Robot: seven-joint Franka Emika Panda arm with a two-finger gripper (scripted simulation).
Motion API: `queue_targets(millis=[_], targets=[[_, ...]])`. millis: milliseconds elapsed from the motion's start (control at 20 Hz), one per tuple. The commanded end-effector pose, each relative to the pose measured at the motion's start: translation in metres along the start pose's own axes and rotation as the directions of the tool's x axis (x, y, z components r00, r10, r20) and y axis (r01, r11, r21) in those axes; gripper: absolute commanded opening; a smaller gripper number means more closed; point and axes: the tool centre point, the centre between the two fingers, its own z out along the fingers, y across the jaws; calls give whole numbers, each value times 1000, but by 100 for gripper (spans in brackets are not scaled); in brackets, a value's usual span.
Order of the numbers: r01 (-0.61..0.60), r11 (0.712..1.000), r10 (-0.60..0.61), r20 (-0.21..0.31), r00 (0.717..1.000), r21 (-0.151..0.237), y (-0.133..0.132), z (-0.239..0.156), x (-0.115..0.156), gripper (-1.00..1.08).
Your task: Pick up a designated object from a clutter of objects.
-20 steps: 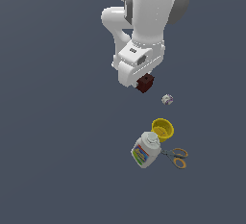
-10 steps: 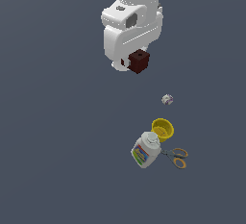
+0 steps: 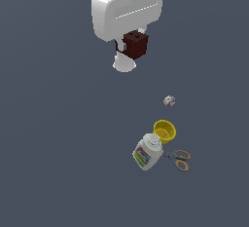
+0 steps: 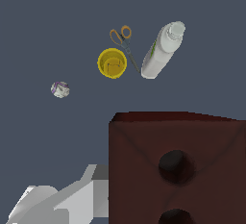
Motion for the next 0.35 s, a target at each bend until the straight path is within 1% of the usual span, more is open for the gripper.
queue_targets(millis=[0,300], targets=[[0,1000,0,-1,1000,-1,2,-8,-1,-100],[0,1000,0,-1,1000,-1,4,-10,-1,-100]])
